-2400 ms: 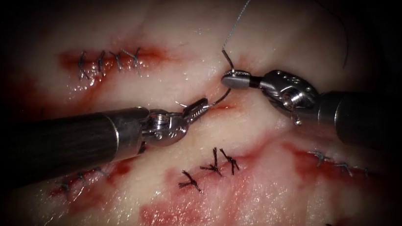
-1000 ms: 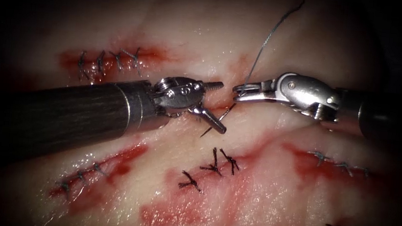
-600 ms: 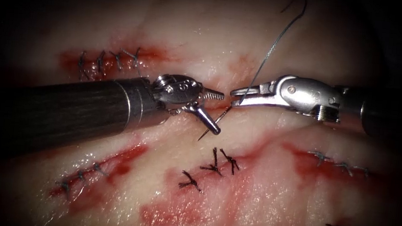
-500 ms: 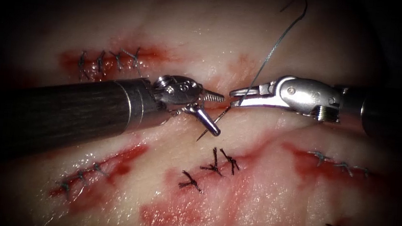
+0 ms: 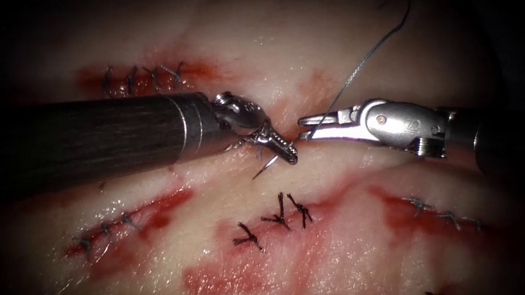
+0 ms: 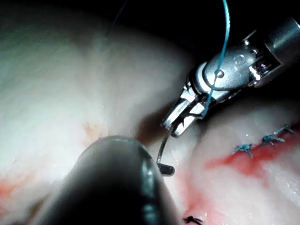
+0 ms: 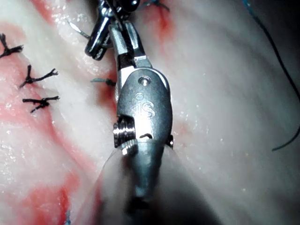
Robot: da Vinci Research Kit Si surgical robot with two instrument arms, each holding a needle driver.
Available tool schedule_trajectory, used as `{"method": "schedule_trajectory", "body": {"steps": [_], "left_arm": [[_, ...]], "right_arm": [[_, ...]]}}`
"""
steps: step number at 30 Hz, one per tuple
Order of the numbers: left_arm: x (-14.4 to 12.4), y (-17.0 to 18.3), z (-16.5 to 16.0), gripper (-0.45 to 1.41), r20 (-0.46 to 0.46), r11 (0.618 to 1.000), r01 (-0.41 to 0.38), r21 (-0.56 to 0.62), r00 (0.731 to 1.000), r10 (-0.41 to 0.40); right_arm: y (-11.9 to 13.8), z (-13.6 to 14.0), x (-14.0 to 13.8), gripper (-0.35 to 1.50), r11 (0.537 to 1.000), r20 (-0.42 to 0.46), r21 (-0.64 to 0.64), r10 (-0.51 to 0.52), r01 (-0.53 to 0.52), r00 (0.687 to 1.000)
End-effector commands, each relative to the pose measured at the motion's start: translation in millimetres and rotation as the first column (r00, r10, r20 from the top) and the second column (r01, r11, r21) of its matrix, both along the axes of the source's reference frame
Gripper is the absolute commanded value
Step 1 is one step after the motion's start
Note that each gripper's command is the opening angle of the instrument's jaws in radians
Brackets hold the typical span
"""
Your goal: Wound Closure
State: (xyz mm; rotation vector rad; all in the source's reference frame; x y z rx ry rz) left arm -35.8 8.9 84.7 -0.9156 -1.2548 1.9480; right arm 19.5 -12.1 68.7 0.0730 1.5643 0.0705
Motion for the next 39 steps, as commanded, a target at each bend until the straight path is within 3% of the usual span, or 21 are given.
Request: {"method": "schedule_trajectory", "body": {"steps": [1, 6, 7, 8, 9, 10, 11, 17, 21, 25, 26, 30, 33, 36, 39], "left_arm": [[-0.5, 0.7, 0.3, -0.45, 0.001, 1.0, -0.002, 0.025, 1.0, 0.002], [-0.5, 0.7, 0.3, -0.45, 0.012, 0.998, -0.003, 0.06, 1.0, 0.002], [-0.5, 0.6, 0.3, -0.45, 0.006, 0.998, 0.01, 0.056, 1.0, -0.01], [-0.6, 0.2, 0.1, -0.45, 0.0, 0.998, 0.04, 0.039, 0.999, -0.04], [-0.7, 0.0, 0.0, -0.45, -0.003, 0.998, 0.064, 0.029, 0.998, -0.064], [-0.7, 0.0, 0.0, -0.45, -0.003, 0.998, 0.064, 0.029, 0.998, -0.064], [-0.8, -0.3, -0.3, -0.45, -0.002, 0.994, 0.104, 0.017, 0.995, -0.104], [-1.1, -0.9, -1.0, -0.45, 0.028, 0.977, 0.215, 0.005, 0.976, -0.215], [-1.1, -0.8, -1.1, -0.45, 0.077, 0.942, 0.336, 0.0, 0.939, -0.335], [-1.0, -0.7, -1.0, -0.45, 0.094, 0.931, 0.366, 0.006, 0.926, -0.365], [-1.0, -0.8, -1.0, -0.45, 0.113, 0.918, 0.396, 0.013, 0.912, -0.395], [-1.1, -0.8, -1.1, -0.45, 0.111, 0.912, 0.41, 0.012, 0.906, -0.409], [-1.1, -0.7, -1.0, -0.45, 0.103, 0.904, 0.427, 0.001, 0.9, -0.424], [-1.1, -0.7, -1.0, -0.45, 0.098, 0.901, 0.434, -0.015, 0.897, -0.43], [-1.2, -0.7, -1.0, -0.45, 0.09, 0.896, 0.444, -0.03, 0.894, -0.44]], "right_arm": [[0.3, 0.4, 1.0, -0.35, 1.0, -0.003, -0.002, -0.001, 0.001, 1.0], [0.3, 0.4, 0.9, -0.32, 1.0, -0.017, 0.003, 0.014, -0.014, 1.0], [0.3, 0.4, 0.8, -0.05, 0.999, -0.017, 0.039, 0.025, -0.025, 1.0], [0.3, 0.4, 0.8, 0.69, 0.993, 0.008, 0.086, 0.075, -0.076, 0.997], [0.3, 0.4, 0.8, 0.94, 0.988, 0.029, 0.115, 0.098, -0.101, 0.995], [0.3, 0.4, 0.8, 0.94, 0.988, 0.029, 0.115, 0.098, -0.101, 0.995], [0.2, 0.4, 0.8, 1.16, 0.979, 0.06, 0.148, 0.132, -0.14, 0.989], [0.2, 0.4, 0.8, 1.23, 0.956, 0.116, 0.187, 0.208, -0.227, 0.971], [-0.5, 0.4, 0.9, 1.16, 0.923, 0.153, 0.179, 0.316, -0.34, 0.936], [-0.7, 0.4, 0.9, 1.16, 0.907, 0.178, 0.165, 0.36, -0.388, 0.916], [-1.1, 0.6, 0.9, 1.18, 0.894, 0.195, 0.152, 0.391, -0.421, 0.9], [-1.3, 0.5, 0.9, 1.09, 0.871, 0.185, 0.144, 0.442, -0.469, 0.878], [-1.3, -0.3, 1.4, 1.21, 0.851, 0.198, 0.138, 0.478, -0.507, 0.856], [-1.3, -0.7, 1.6, 1.21, 0.846, 0.206, 0.137, 0.485, -0.516, 0.85], [-1.3, -1.3, 2.0, 1.11, 0.839, 0.222, 0.087, 0.509, -0.537, 0.832]]}}
